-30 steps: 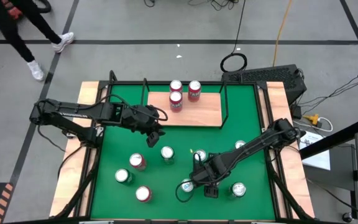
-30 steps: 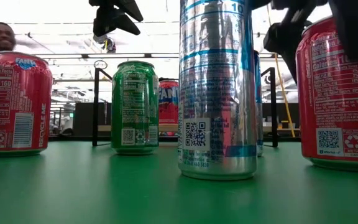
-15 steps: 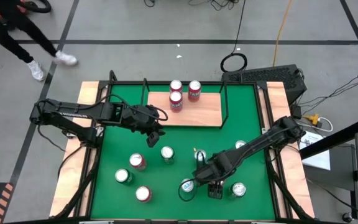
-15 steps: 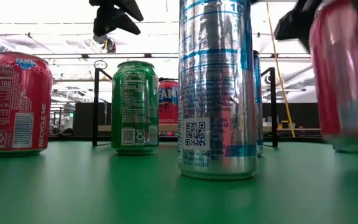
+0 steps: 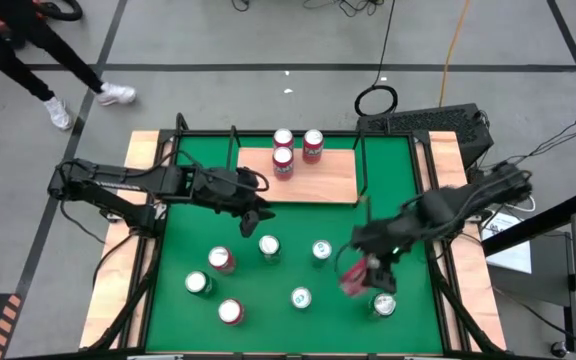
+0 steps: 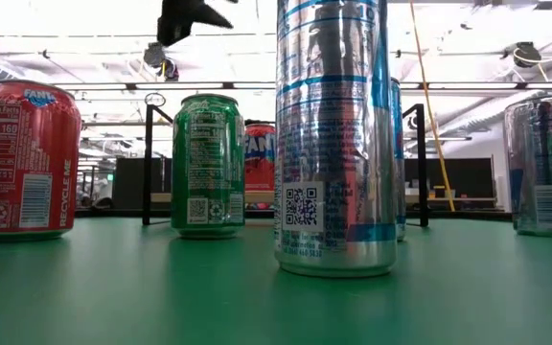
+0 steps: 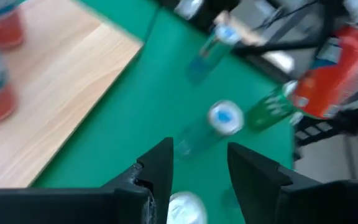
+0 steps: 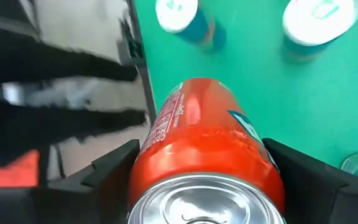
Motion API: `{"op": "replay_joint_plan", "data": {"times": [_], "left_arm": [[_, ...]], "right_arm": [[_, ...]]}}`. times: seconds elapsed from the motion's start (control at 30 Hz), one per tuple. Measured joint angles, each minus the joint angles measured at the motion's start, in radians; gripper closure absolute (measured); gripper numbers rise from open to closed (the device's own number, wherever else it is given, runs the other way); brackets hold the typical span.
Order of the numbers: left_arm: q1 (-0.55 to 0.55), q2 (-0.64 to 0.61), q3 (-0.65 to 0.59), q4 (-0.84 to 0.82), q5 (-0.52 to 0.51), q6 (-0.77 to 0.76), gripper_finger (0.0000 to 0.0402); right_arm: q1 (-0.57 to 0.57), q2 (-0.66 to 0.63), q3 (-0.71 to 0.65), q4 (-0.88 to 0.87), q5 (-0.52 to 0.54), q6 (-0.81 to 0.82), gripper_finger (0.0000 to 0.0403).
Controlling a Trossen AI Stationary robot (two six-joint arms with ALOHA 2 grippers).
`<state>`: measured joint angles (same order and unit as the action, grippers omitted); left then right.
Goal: Place canned beverage on shelf
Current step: Put the red soda can on the shelf aligned with the other right red soda can
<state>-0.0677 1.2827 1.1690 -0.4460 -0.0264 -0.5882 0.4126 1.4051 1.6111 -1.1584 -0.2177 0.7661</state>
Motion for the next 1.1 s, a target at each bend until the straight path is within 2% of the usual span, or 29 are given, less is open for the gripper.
{"op": "replay_joint_plan", "data": {"times": [0.17, 0.33, 0.43, 0.53, 0.7, 1.03, 1.1], "left_arm": [[-0.024, -0.001, 0.0, 0.158, -0.002, 0.05, 0.0216], [-0.06, -0.001, 0.0, 0.263, -0.144, 0.168, 0.0164], [-0.064, -0.001, 0.0, 0.279, -0.192, 0.186, 0.0128], [-0.074, -0.001, 0.0, 0.31, -0.197, 0.187, 0.0094], [-0.115, 0.011, 0.0, 0.334, -0.246, 0.278, 0.005], [-0.127, 0.013, 0.0, 0.333, -0.269, 0.385, 0.0035], [-0.126, 0.013, 0.0, 0.332, -0.312, 0.397, 0.0035]], "right_arm": [[-0.077, -0.127, 0.0, 0.007, 0.004, -0.002, 0.0109], [-0.174, -0.192, 0.0, 0.036, 0.011, -0.029, 0.0109], [-0.226, -0.204, 0.0, 0.06, 0.012, -0.043, 0.0109], [-0.278, -0.202, 0.0, 0.096, 0.011, -0.056, 0.0109], [-0.366, -0.161, 0.0, 0.202, 0.01, -0.061, 0.0109], [-0.467, -0.047, 0.001, 0.461, 0.003, 0.013, 0.0109], [-0.476, -0.021, 0.001, 0.492, 0.003, 0.025, 0.0109]]}}
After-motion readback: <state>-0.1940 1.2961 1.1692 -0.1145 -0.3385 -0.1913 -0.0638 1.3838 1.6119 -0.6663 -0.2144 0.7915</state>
